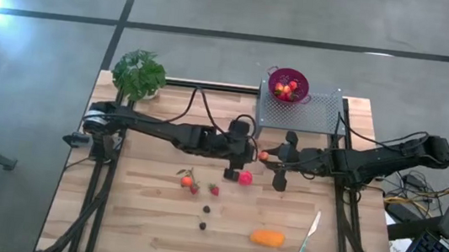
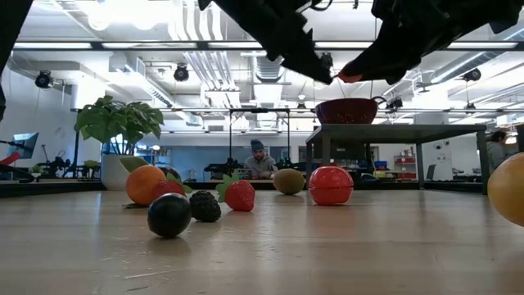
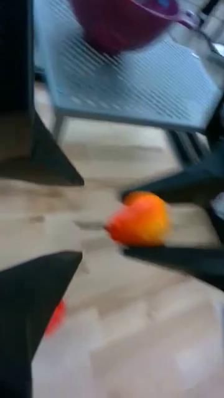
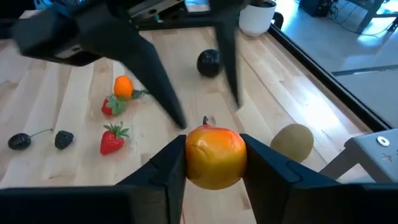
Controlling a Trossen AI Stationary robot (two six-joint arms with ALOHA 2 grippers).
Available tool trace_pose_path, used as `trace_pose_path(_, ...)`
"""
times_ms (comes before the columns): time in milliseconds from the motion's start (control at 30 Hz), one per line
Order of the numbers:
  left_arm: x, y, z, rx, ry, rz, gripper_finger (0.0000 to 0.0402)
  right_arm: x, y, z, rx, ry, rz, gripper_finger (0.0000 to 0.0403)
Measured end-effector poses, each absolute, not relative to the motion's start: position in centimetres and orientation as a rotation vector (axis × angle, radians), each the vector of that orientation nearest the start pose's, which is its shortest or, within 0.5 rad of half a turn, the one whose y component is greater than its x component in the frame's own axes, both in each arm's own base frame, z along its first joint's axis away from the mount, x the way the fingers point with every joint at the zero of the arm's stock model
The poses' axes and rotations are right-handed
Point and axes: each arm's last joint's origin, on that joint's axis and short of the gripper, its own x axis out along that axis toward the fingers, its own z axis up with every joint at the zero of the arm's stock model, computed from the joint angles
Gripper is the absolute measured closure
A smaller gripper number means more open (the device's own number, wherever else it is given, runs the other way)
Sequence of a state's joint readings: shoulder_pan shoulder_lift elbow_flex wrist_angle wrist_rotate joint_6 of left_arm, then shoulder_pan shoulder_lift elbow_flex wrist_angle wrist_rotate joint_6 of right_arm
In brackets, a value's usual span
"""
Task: Pick & Place Fruit
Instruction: Put the peach into the violet strainer bowl on the shelf
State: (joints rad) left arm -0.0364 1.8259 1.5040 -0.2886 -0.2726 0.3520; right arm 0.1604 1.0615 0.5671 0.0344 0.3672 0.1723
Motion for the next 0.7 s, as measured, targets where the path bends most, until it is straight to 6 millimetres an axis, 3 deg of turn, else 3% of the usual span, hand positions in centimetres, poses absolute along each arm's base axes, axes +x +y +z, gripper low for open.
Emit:
trace_pose_path(200, 40.6, -0.3, 27.3, 0.377, 0.785, 0.180, 0.0145, 21.8, 2.5, 22.6, 0.061, 0.452, -0.248, 0.0261)
trace_pose_path(433, 39.6, 0.0, 24.8, 0.306, 0.744, 0.172, 0.0142, 21.3, 1.4, 23.4, 0.084, 0.420, -0.290, 0.0278)
trace_pose_path(700, 38.1, -0.2, 25.2, 0.248, 0.517, 0.118, 0.0142, 20.2, -2.3, 26.9, 0.117, 0.460, -0.469, 0.0264)
